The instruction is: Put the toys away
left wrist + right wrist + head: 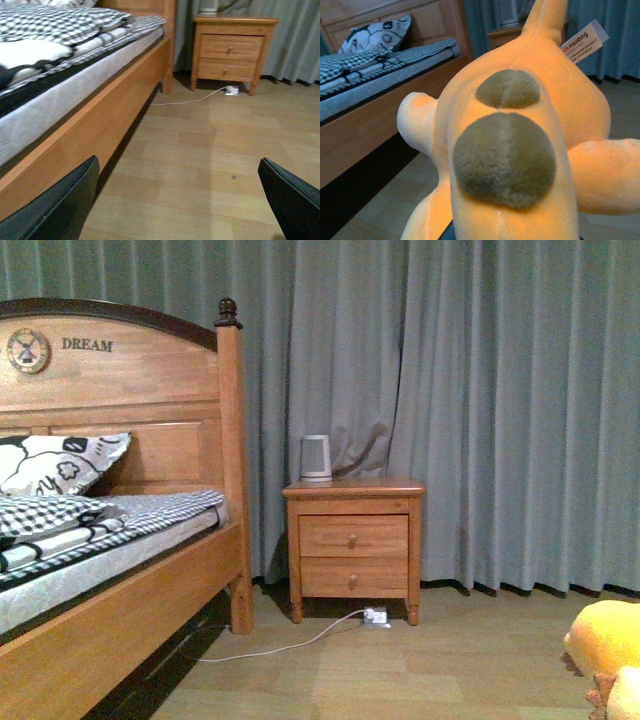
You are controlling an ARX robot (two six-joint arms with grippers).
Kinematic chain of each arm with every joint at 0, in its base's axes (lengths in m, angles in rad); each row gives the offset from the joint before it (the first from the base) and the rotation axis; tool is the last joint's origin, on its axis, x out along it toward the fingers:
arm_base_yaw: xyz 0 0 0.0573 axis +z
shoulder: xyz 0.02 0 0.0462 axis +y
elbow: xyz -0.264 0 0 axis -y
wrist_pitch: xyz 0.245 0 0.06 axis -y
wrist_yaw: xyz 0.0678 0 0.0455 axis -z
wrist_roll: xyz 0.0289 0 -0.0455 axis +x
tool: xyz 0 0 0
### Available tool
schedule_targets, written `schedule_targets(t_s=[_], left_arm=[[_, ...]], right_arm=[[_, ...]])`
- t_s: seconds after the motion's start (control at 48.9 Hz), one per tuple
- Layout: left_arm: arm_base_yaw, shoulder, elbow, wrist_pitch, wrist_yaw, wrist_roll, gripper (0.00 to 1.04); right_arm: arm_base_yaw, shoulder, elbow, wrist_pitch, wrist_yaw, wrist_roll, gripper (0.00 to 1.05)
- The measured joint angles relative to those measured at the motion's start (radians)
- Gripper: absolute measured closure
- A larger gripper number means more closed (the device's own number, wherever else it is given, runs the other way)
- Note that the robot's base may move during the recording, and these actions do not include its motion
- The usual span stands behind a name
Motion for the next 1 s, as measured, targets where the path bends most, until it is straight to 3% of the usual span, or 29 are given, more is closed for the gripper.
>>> schedule_targets(t_s=[1.003], left_arm=[[0.001, 0.000, 0.000, 0.000, -0.008, 0.000, 0.06]], right_arm=[[0.000, 0.000, 0.000, 0.000, -0.016, 0.000, 0.97]])
